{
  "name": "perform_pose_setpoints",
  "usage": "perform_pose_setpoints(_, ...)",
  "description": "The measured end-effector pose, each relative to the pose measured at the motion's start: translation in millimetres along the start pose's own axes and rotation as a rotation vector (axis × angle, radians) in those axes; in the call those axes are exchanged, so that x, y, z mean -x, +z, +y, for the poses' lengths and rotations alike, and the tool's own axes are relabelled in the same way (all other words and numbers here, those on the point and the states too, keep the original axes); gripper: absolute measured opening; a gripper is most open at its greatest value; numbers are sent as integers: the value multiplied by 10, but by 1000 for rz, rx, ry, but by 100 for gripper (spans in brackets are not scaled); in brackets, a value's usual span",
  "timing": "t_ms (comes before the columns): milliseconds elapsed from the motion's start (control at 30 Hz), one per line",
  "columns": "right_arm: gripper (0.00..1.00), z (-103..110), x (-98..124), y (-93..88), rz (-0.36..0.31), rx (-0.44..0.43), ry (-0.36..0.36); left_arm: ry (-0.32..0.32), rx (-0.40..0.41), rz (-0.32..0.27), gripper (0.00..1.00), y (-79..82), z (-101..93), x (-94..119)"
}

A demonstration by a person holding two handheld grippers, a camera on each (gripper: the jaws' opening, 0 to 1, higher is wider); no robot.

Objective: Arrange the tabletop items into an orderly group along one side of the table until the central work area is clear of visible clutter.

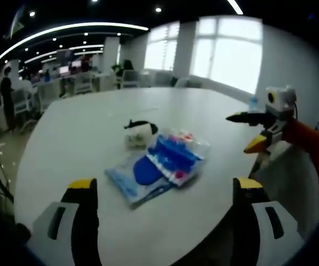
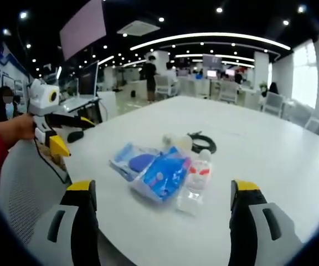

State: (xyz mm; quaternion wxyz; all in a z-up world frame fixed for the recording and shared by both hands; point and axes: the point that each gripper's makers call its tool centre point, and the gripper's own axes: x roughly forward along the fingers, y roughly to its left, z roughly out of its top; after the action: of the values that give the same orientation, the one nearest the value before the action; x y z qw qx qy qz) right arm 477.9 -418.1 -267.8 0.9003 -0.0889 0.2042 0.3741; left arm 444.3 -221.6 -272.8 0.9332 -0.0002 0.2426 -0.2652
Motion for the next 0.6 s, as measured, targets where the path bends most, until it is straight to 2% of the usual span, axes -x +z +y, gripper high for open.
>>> perform_pose_setpoints(600,99,-28,17,14,-5,-2,-12,-3,-4,-3,98,15,-18,2)
